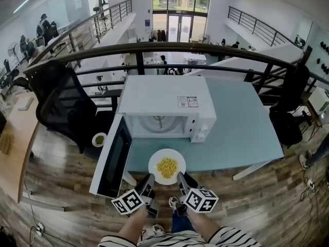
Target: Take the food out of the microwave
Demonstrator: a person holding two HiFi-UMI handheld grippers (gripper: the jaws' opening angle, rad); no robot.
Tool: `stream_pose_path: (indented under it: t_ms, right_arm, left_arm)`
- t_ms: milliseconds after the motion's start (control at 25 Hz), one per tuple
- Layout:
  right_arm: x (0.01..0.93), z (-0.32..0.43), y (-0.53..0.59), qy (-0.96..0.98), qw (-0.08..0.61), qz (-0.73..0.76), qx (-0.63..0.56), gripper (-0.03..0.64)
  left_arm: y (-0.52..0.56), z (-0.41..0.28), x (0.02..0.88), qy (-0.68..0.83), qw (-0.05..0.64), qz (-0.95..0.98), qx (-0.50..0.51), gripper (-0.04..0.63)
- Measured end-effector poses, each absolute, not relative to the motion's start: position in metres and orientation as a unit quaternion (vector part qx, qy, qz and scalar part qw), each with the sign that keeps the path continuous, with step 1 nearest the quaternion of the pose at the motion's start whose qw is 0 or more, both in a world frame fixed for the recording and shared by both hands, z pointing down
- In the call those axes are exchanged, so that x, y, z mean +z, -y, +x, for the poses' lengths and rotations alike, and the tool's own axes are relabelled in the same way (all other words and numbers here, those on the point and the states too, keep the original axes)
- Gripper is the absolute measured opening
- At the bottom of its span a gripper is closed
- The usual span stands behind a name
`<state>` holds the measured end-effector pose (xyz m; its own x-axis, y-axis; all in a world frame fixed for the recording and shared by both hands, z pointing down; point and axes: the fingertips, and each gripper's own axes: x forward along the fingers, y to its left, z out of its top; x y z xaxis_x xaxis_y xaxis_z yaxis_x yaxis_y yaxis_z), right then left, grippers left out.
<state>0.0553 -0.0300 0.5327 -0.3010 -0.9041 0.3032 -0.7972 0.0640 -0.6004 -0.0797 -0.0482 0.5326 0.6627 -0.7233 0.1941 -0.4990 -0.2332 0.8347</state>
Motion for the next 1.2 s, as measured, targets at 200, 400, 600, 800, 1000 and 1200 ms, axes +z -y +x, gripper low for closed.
stream_pose_path:
  t_ms: [200, 400, 600, 800, 1000, 1200]
  right_arm:
    - [0.527, 0.047, 0.007, -0.724, 0.079, -0.590, -0.349, 0.084]
    - [0.522, 0.037, -0.014, -0.721, 0.086, -0.592, -0.349, 0.083]
    - [0.520, 0.028, -0.034, -0.720, 0.090, -0.593, -0.350, 0.083]
    - [0.520, 0.021, -0.049, -0.724, 0.090, -0.588, -0.349, 0.081]
    - [0.523, 0.016, -0.064, -0.721, 0.088, -0.588, -0.355, 0.078]
    - [0.525, 0.013, -0.070, -0.721, 0.086, -0.587, -0.358, 0.075]
  left_arm:
    - [0.027, -0.088, 0.526, 0.388, 0.471, 0.783, -0.117, 0.038]
    - [0.007, -0.098, 0.521, 0.382, 0.470, 0.787, -0.119, 0.038]
    - [-0.012, -0.107, 0.516, 0.380, 0.466, 0.790, -0.120, 0.038]
    - [-0.027, -0.114, 0.517, 0.382, 0.462, 0.792, -0.119, 0.038]
    - [-0.042, -0.119, 0.520, 0.381, 0.464, 0.791, -0.115, 0.038]
    - [-0.050, -0.123, 0.524, 0.385, 0.467, 0.788, -0.111, 0.038]
